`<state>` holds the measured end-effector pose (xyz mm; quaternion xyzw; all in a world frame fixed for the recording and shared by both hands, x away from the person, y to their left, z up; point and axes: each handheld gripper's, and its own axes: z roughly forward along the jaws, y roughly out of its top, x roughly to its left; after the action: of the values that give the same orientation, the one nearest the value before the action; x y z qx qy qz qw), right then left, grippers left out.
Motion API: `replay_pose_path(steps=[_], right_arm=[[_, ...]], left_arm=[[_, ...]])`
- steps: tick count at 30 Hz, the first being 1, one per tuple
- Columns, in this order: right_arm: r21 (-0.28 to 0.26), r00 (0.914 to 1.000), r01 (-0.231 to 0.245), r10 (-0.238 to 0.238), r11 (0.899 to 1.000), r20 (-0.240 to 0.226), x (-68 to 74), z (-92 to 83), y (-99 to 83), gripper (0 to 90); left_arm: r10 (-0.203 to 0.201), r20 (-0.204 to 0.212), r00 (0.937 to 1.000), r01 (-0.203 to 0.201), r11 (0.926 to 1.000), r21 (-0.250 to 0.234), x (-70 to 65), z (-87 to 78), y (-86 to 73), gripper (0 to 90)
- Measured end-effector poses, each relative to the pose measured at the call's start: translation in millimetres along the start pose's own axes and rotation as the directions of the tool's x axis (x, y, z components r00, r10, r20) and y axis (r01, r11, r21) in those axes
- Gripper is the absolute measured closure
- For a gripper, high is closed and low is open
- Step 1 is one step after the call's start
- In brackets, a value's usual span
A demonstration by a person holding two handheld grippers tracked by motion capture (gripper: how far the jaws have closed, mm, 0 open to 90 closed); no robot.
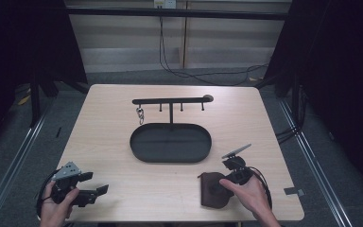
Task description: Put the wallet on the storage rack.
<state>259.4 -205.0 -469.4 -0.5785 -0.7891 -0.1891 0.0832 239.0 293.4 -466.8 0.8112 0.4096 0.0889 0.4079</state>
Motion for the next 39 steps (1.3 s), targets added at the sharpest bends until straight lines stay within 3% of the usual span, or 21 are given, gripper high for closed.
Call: replay_pose_path(steps=[2, 6, 13, 19, 22, 29, 34, 37, 39], right_arm=[[0.008, 0.9999, 0.002, -0.002, 1.0, 0.011, 1.0, -0.1, 0.8, 23.6], [0.036, 0.9998, -0.019, 0.019, 0.999, -0.01, -1.8, 0.9, 4.1, 24.1], [0.061, 1.0, -0.008, 0.008, 0.998, -0.001, 0.4, -1.3, 7.4, 30.1], [0.054, 1.0, -0.004, 0.004, 0.999, 0.007, 1.1, -7.1, 8.9, 43.2], [0.038, 0.9999, -0.011, 0.011, 0.999, 0.001, -1.5, -12.9, 10.0, 55.2], [0.025, 0.9998, -0.005, 0.004, 1.0, 0.018, 2.5, -17.7, 13.6, 60.4], [0.006, 0.9978, 0.012, -0.013, 1.0, 0.065, 6.3, -27.4, 16.6, 66.6], [-0.011, 0.9989, 0.01, -0.009, 1.0, 0.045, 6.3, -32.5, 17.7, 71.0], [-0.013, 0.9974, 0.016, -0.015, 1.0, 0.07, 8.5, -35.5, 19.0, 71.1]], left_arm=[[0.003, -0.004, 1.0, -0.003, 1.0, -0.003, -0.2, -0.8, 0.0, 16.8], [0.001, 0.0, 1.0, -0.001, 1.0, -0.006, -0.5, -1.1, 0.1, 16.8], [0.002, 0.0, 1.0, -0.002, 1.0, -0.004, 0.9, -1.8, -0.2, 16.9], [0.002, 0.002, 1.0, -0.002, 1.0, -0.007, 0.2, -1.8, -0.2, 16.9], [0.002, -0.001, 1.0, -0.002, 1.0, -0.006, 0.9, -1.8, -0.3, 16.9], [0.005, 0.001, 1.0, -0.005, 1.0, -0.005, 0.3, -1.8, -0.2, 17.0], [0.004, 0.001, 1.0, -0.004, 1.0, -0.008, 0.3, -1.6, -0.1, 17.0], [0.004, 0.0, 1.0, -0.004, 1.0, -0.007, 0.4, -1.6, -0.1, 17.1], [0.005, 0.002, 1.0, -0.005, 1.0, -0.002, 0.9, -1.3, 0.0, 17.1]])
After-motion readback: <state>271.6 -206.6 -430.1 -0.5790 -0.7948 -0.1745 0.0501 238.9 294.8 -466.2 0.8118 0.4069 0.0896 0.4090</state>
